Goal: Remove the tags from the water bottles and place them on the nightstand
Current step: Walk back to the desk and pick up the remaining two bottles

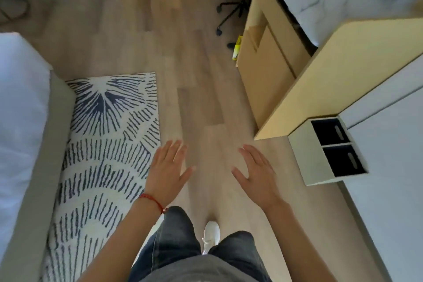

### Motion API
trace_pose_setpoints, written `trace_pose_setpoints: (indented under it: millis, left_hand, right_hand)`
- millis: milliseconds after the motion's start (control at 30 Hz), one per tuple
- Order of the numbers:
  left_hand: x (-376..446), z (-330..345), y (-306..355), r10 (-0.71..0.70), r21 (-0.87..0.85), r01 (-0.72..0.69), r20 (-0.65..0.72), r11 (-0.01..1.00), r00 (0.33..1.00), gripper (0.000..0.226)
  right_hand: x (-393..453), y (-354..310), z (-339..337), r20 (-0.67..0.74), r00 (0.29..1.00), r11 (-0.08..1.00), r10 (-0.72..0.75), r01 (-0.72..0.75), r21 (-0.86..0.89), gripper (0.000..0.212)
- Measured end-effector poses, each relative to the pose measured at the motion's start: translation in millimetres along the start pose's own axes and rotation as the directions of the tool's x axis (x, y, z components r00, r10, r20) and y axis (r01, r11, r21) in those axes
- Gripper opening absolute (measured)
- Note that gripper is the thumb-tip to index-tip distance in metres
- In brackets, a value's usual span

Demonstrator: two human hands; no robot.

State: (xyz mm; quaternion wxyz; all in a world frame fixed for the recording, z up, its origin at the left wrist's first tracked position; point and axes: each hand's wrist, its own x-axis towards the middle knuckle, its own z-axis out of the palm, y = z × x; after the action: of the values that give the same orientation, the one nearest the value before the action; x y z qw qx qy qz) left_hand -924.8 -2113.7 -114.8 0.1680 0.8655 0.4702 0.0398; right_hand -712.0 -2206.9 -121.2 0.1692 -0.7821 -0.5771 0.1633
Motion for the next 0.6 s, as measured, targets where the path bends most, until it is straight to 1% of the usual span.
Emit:
trace_pose_setpoints:
  millis: [67, 100, 200, 267, 333, 400, 500, 533, 600]
  left_hand:
    - [17, -7, -10, -0.054, 0.006, 0.054, -0.002, 0.999, 0.999, 0.087]
    - [27, -9, -16, -0.080, 0.001, 0.080, -0.003, 0.997, 0.997, 0.090]
    - [64, -13, -37, -0.146, -0.019, 0.146, -0.010, 0.989, 0.989, 0.086]
    - [95, -16, -53, -0.161, -0.018, 0.161, -0.035, 0.987, 0.986, 0.094]
    - [132, -20, -71, -0.173, -0.014, 0.173, -0.037, 0.985, 0.984, 0.097]
    - [172, -25, -91, -0.177, -0.026, 0.177, -0.032, 0.984, 0.984, 0.092]
    - [232, -38, -122, -0.189, -0.018, 0.189, 0.021, 0.982, 0.982, 0.065]
    - [251, -44, -132, -0.179, -0.016, 0.179, 0.026, 0.984, 0.984, 0.062]
    - [288, -60, -150, -0.149, -0.006, 0.150, 0.032, 0.989, 0.988, 0.066]
  right_hand:
    - [32, -5, 3, 0.038, 0.998, 0.999, -0.043, 0.042, 0.014, 0.052]
    - [48, -8, 5, 0.053, 0.997, 0.998, -0.060, 0.059, 0.023, 0.052]
    - [96, -14, 13, 0.090, 0.992, 0.996, -0.092, 0.090, 0.030, 0.052]
    - [132, -17, 18, 0.110, 0.989, 0.995, -0.103, 0.102, 0.017, 0.053]
    - [173, -20, 24, 0.132, 0.985, 0.994, -0.110, 0.109, 0.010, 0.054]
    - [220, -26, 30, 0.141, 0.982, 0.992, -0.124, 0.124, 0.012, 0.053]
    - [292, -43, 32, 0.134, 0.982, 0.991, -0.132, 0.131, 0.015, 0.051]
    - [313, -49, 31, 0.133, 0.983, 0.992, -0.130, 0.129, 0.019, 0.050]
    - [353, -62, 29, 0.134, 0.983, 0.992, -0.125, 0.121, 0.034, 0.051]
